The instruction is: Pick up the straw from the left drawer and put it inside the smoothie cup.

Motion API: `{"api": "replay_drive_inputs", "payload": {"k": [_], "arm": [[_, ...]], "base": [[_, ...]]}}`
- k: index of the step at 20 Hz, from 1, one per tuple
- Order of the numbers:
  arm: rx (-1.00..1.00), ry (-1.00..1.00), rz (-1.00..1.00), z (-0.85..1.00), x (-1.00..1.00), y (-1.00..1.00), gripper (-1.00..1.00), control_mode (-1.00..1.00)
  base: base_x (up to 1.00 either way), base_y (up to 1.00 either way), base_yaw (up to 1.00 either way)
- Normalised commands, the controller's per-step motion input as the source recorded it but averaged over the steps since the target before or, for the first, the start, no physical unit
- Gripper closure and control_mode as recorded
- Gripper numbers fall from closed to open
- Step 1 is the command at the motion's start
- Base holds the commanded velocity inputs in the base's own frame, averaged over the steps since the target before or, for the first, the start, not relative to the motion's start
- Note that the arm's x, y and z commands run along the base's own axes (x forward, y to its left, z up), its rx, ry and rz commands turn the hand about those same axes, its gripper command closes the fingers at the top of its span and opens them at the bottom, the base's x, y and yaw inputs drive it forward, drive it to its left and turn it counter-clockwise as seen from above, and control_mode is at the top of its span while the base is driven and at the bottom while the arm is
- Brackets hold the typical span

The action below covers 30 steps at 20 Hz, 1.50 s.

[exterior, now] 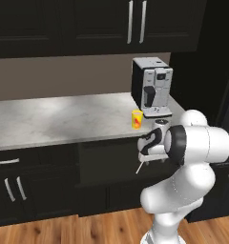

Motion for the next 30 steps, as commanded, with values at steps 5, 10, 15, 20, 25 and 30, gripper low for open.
{"api": "replay_drive_inputs", "payload": {"k": [5,10,15,20,25,30], "arm": [[0.0,-0.05,0.0,-0.05,0.14,0.06,-1.0,-1.0],[0.0,-0.04,0.0,-0.27,0.07,0.2,-1.0,-1.0],[0.0,0.0,-0.01,-0.33,0.14,0.19,-1.0,-1.0],[0.0,0.0,-0.02,-0.24,0.26,0.08,-1.0,-1.0],[0.0,0.0,-0.03,-0.24,0.27,0.01,-1.0,-1.0],[0.0,0.0,-0.03,-0.25,0.28,0.0,-1.0,-1.0]], "base": [[0.0,0.0,0.0],[0.0,0.0,0.0],[0.0,0.0,0.0],[0.0,0.0,0.0],[0.0,0.0,0.0],[0.0,0.0,0.0]]}}
